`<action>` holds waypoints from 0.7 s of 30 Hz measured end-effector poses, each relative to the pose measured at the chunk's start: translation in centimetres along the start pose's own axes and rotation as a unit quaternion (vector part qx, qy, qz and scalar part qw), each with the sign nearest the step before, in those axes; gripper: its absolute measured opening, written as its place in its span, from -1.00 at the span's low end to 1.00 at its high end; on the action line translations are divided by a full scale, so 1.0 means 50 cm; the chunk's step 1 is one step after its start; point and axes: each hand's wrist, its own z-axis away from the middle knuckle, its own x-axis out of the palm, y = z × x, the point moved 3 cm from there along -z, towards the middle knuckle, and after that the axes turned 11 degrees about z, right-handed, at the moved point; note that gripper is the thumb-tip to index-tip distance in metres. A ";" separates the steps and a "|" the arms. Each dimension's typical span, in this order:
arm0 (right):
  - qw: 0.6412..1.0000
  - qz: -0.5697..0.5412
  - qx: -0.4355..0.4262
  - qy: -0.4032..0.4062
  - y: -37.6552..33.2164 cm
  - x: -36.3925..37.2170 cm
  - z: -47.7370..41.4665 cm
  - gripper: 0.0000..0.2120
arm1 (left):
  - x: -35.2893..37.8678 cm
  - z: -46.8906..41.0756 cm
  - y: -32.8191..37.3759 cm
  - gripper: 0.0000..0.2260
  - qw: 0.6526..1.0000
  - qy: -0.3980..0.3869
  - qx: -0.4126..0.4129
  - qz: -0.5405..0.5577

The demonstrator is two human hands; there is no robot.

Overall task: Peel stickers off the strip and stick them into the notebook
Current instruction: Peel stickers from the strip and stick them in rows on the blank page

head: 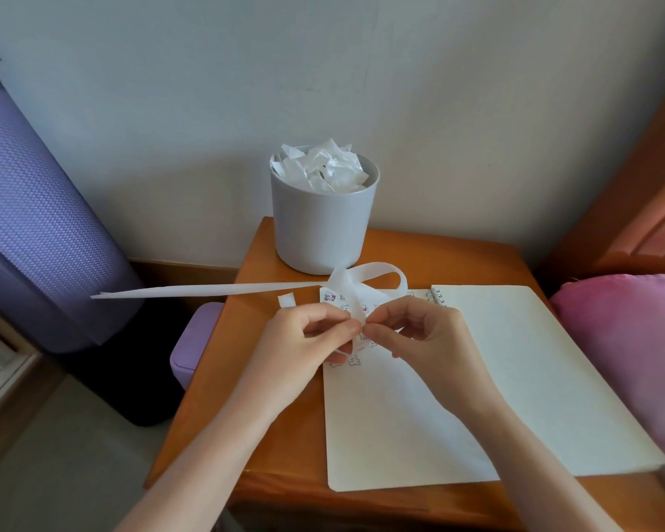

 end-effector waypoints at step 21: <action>0.999 0.020 0.003 -0.025 -0.008 0.005 -0.004 -0.91 | -0.007 -0.003 -0.003 -0.90 1.000 0.021 0.008 -0.014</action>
